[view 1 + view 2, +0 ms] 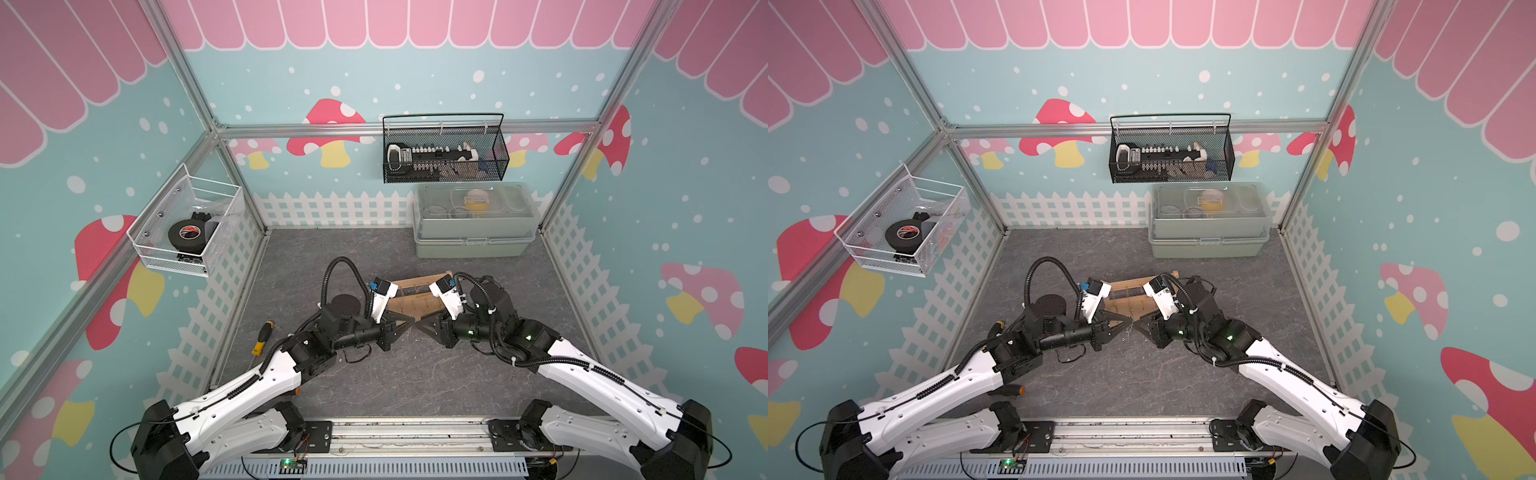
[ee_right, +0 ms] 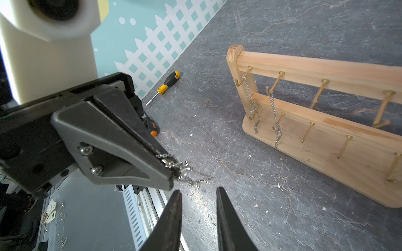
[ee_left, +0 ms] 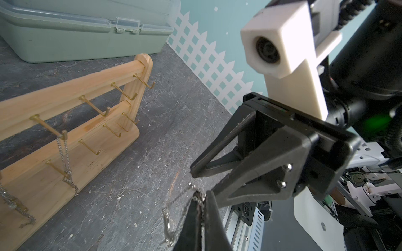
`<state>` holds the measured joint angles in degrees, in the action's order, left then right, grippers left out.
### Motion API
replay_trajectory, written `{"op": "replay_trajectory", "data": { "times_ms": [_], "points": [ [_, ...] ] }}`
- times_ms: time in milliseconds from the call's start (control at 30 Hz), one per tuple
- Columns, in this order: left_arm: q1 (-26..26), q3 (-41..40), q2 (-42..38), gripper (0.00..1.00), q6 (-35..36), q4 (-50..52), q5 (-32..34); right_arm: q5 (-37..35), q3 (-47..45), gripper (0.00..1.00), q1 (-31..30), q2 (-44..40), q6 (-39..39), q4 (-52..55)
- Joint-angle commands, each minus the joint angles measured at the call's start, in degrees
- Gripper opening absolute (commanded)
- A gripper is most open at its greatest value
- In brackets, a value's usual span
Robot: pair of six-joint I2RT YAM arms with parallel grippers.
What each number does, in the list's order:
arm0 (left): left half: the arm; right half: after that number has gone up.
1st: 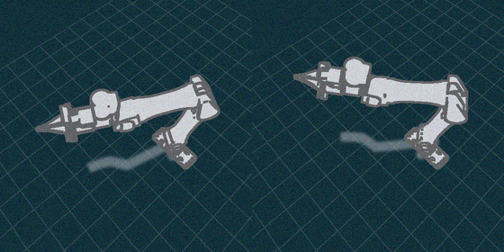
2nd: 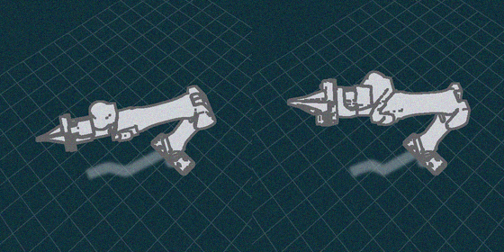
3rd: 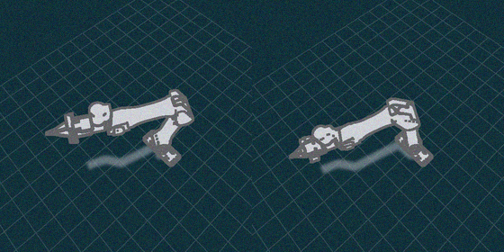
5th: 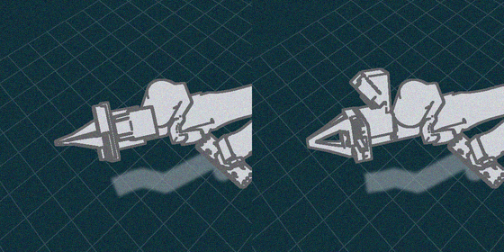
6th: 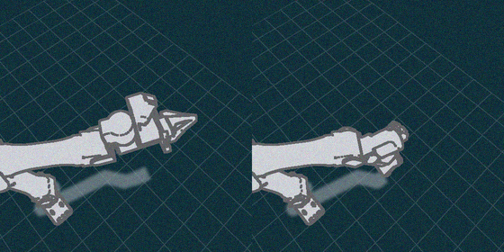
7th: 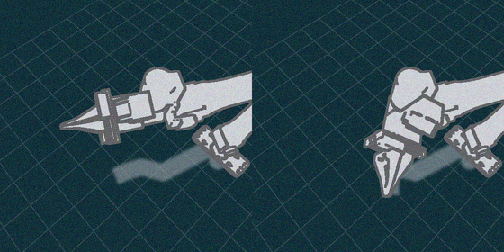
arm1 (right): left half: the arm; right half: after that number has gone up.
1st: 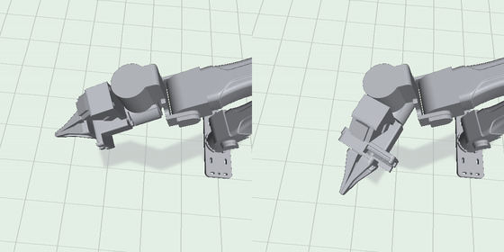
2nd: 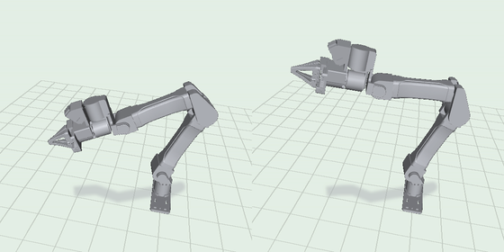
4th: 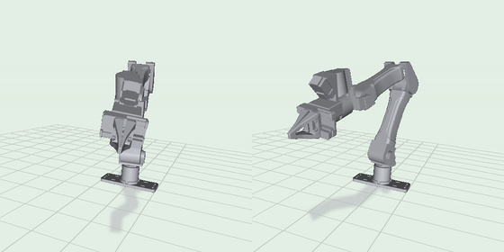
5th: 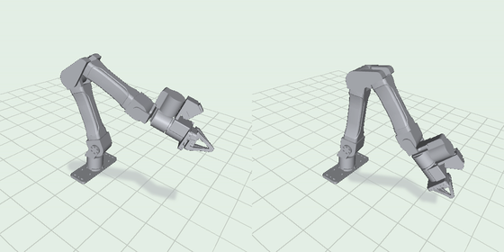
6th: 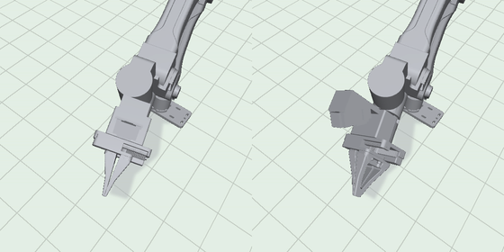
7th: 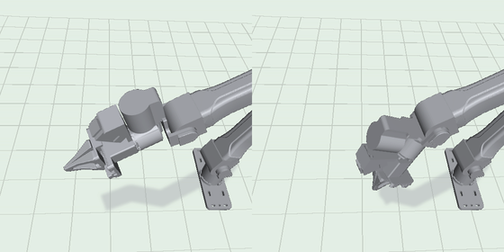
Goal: Hang the necklace on the jewelry display stand
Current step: Pick up the necklace from the center of the board.
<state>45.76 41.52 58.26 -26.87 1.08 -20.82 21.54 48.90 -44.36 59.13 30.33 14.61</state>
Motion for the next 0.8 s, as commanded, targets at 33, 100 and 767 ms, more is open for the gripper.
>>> {"op": "replay_trajectory", "data": {
  "times_ms": [33,100,767],
  "points": [
    [-0.49,1.72,-0.52,0.00,-0.92,-0.82,-0.30,1.02,-0.76,0.25,-0.87,-0.43,0.90,-1.72],
    [-0.58,1.64,-0.65,0.00,-0.99,-0.93,-0.44,0.51,-0.70,0.25,-1.01,-0.42,0.55,-1.22],
    [-0.93,1.37,-0.53,0.00,-1.95,-1.17,-1.07,-6.56,-1.74,0.25,-2.26,-0.16,-4.38,-0.44]
  ]
}}
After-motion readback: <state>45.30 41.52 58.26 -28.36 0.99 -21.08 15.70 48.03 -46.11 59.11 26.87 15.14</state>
